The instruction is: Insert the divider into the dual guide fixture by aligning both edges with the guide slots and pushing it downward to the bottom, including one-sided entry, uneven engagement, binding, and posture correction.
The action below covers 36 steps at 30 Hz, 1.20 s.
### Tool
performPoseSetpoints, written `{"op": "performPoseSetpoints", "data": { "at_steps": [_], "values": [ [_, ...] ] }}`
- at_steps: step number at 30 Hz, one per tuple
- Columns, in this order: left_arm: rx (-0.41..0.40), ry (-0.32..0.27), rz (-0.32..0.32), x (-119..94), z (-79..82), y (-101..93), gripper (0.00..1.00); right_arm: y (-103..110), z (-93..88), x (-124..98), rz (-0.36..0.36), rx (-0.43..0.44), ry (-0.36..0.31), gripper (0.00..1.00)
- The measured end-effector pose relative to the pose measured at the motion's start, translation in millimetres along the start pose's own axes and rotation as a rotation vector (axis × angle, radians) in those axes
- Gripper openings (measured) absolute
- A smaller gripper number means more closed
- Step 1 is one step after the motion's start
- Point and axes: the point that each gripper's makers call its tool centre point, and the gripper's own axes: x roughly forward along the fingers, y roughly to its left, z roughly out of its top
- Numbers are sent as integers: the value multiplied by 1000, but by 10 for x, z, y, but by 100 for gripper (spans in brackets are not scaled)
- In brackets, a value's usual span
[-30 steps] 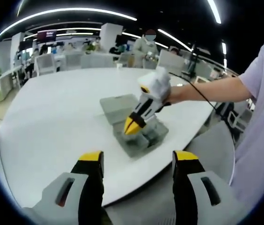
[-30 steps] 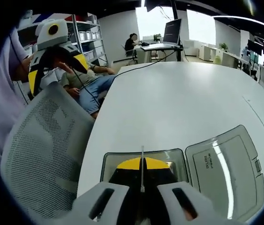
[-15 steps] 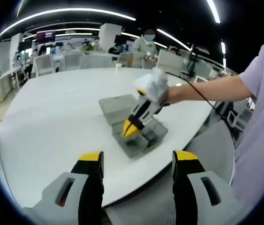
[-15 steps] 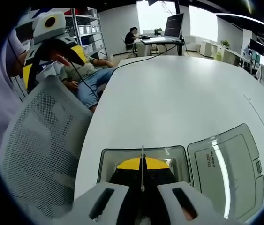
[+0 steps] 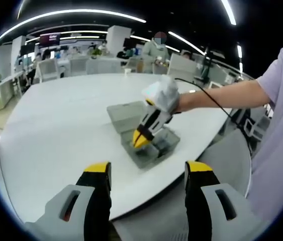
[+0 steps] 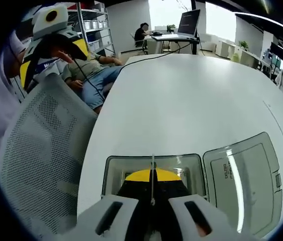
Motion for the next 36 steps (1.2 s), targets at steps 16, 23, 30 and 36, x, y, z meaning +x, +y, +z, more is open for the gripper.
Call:
{"op": "performPoseSetpoints", "data": {
  "at_steps": [16,23,30,36],
  "values": [
    [10,-11,-3,-58,22,10,57,-7,-18,11,-27,94,27,0],
    [13,-14,2,-90,26,31,57,5,-16,3,-33,129,31,0],
    [16,-17,-1,-108,26,36,57,4,23,-21,-36,172,5,0],
    [20,-16,-4,-114,21,44,57,18,86,-58,-42,188,-16,4]
  ]
}}
